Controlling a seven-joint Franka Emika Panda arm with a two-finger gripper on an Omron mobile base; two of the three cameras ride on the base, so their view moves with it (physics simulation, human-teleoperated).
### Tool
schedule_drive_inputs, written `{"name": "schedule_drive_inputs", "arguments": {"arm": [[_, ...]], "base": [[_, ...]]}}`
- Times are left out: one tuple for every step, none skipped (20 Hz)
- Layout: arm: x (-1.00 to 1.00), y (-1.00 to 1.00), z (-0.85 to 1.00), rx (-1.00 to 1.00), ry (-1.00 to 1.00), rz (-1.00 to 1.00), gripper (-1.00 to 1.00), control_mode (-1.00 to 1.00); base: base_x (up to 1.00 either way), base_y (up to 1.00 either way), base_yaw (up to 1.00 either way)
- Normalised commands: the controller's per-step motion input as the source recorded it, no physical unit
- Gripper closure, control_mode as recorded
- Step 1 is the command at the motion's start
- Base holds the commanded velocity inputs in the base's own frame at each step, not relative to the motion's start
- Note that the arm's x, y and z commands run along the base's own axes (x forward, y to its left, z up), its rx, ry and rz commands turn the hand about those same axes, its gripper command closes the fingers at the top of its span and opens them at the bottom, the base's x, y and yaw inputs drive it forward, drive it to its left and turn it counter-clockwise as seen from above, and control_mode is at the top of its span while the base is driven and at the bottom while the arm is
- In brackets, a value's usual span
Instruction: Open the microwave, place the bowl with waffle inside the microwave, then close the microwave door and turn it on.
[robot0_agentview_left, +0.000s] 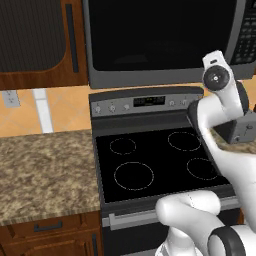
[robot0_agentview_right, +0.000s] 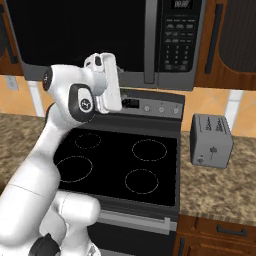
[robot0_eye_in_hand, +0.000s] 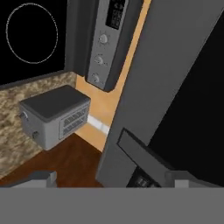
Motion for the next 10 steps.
{"name": "schedule_drive_inputs", "arguments": {"arm": [[-0.69, -0.54, 0.56, 0.56, 0.00, 0.19, -1.00, -1.00], [-0.57, -0.68, 0.51, 0.58, 0.00, 0.20, -1.00, -1.00], [-0.51, -0.74, 0.45, 0.58, -0.02, 0.21, -1.00, -1.00], [-0.44, -0.84, 0.35, 0.59, -0.04, 0.22, -1.00, -1.00], [-0.29, -0.88, 0.24, 0.59, -0.05, 0.23, -1.00, -1.00], [-0.09, -0.89, 0.20, 0.55, -0.07, 0.24, -1.00, -1.00], [0.00, -0.89, 0.18, 0.49, -0.10, 0.25, -1.00, -1.00], [0.01, -0.86, 0.16, 0.42, -0.14, 0.26, -1.00, -1.00], [0.19, -0.85, 0.13, 0.32, -0.20, 0.26, -1.00, -1.00], [0.24, -0.85, 0.00, 0.21, -0.26, 0.24, -1.00, -1.00]], "base": [[0.00, 0.00, 0.00], [0.00, 0.00, 0.00], [0.00, 0.00, 0.00], [0.00, 0.00, 0.00], [0.00, 0.00, 0.00], [0.00, 0.00, 0.00], [0.00, 0.00, 0.00], [0.00, 0.00, 0.00], [0.00, 0.00, 0.00], [0.00, 0.00, 0.00]]}}
